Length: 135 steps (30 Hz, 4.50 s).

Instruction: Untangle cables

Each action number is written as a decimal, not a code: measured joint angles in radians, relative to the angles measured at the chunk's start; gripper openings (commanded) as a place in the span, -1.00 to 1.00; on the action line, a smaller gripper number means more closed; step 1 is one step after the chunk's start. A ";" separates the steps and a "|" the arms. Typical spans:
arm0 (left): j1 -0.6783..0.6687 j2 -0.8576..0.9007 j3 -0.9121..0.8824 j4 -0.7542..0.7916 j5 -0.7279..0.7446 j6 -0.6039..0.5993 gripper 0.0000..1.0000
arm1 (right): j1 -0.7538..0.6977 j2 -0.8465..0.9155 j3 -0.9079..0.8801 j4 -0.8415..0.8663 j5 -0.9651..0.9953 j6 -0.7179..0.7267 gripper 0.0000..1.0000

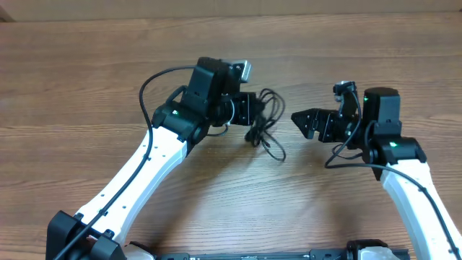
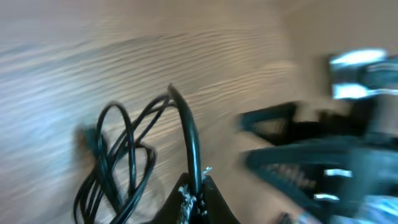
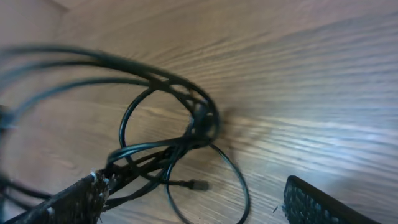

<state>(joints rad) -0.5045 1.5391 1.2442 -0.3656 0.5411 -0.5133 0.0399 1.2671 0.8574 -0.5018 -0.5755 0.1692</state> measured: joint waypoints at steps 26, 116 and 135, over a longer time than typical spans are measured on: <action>0.164 0.000 0.000 0.006 0.389 0.046 -0.92 | 0.002 0.132 0.005 0.167 0.265 0.234 -0.01; -0.050 0.247 0.002 0.251 0.210 0.015 -0.09 | 0.007 0.135 0.019 0.427 -0.281 0.538 -0.93; -0.050 0.247 0.002 0.165 0.146 -0.223 -0.63 | 0.007 0.135 0.019 0.666 -0.281 0.800 -0.93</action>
<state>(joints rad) -0.5549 1.7863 1.2461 -0.2008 0.6876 -0.7361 0.0467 1.4021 0.8761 0.1646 -0.8566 0.9691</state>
